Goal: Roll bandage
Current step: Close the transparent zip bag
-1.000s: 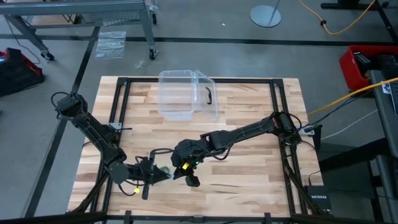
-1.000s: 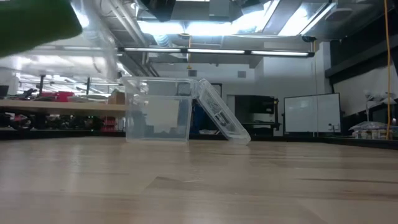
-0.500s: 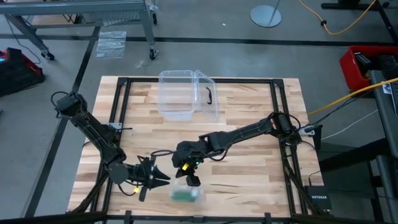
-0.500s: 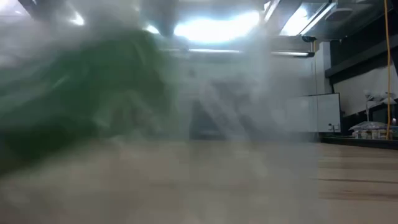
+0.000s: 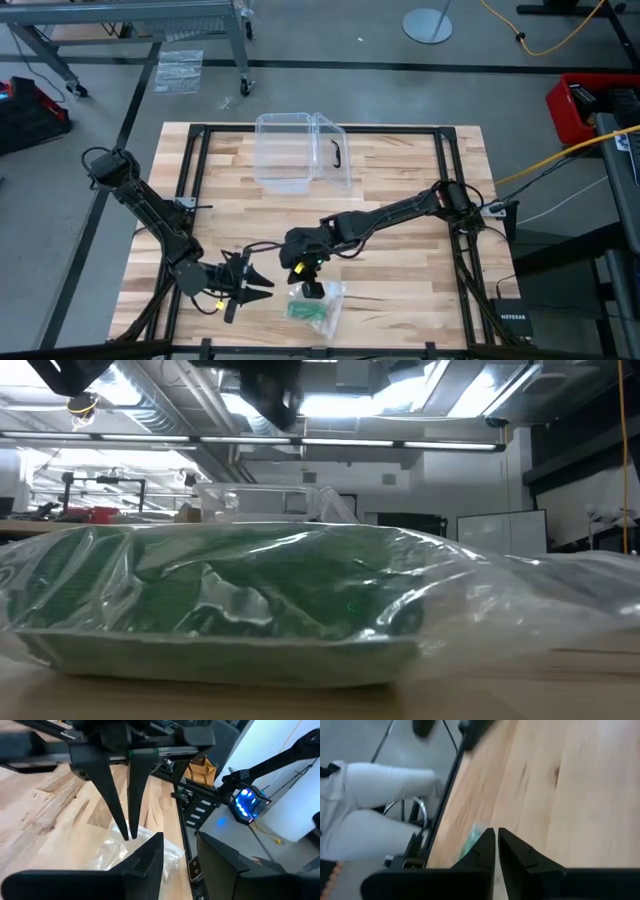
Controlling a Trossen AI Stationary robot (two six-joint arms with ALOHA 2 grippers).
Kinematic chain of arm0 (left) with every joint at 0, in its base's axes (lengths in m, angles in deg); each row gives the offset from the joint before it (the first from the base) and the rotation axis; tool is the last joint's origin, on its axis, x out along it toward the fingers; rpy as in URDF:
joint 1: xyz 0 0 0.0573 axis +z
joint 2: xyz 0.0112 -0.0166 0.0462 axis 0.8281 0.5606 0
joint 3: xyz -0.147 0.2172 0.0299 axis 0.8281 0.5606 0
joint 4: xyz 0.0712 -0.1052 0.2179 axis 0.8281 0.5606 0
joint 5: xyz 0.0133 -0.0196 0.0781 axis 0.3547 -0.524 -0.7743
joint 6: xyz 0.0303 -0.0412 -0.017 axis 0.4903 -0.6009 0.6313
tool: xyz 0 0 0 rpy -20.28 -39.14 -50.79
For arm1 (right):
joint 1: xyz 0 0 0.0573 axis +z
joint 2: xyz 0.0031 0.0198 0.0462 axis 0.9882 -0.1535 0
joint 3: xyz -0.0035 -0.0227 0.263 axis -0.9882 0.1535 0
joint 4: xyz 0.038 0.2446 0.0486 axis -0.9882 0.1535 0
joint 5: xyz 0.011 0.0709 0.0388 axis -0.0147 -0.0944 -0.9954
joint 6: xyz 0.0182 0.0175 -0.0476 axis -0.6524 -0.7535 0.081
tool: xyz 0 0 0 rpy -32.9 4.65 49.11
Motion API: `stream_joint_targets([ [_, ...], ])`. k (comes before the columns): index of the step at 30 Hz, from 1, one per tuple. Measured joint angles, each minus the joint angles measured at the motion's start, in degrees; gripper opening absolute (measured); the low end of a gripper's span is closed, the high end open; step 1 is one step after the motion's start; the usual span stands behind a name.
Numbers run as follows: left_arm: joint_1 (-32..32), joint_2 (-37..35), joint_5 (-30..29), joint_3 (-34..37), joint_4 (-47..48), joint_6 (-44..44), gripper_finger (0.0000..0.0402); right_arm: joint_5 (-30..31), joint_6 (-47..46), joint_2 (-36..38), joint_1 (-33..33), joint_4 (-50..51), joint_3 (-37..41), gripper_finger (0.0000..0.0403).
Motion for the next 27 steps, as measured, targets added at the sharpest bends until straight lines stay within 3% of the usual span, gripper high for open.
stream_joint_targets([
  [4, 0.63, 0.02, 0.12, 0.05, 2.64, 2.77, 0.0098, -4.04, -3.43, 0.26, 0.00, 6.31, -0.02, 0.0016],
  [11, 2.77, 0.24, 3.30, 0.09, 8.80, 0.87, 0.0086, -17.14, -13.70, 0.63, 0.67, 19.08, -0.09, 0.0006],
  [16, 3.45, 0.24, 3.67, 0.09, 10.58, 2.84, 0.0086, -20.03, -15.94, 0.63, 2.82, 32.74, -0.11, 0.0013],
  [22, 3.57, 0.26, 3.68, 0.09, 12.11, 8.01, 0.0086, -15.47, -12.54, 0.69, 7.34, 54.17, -0.11, 0.0011],
  [27, 4.11, 0.28, 3.71, 0.11, 13.31, 10.09, 0.0086, 1.18, -12.01, 3.12, 13.89, 62.49, -0.11, 0.0011],
])
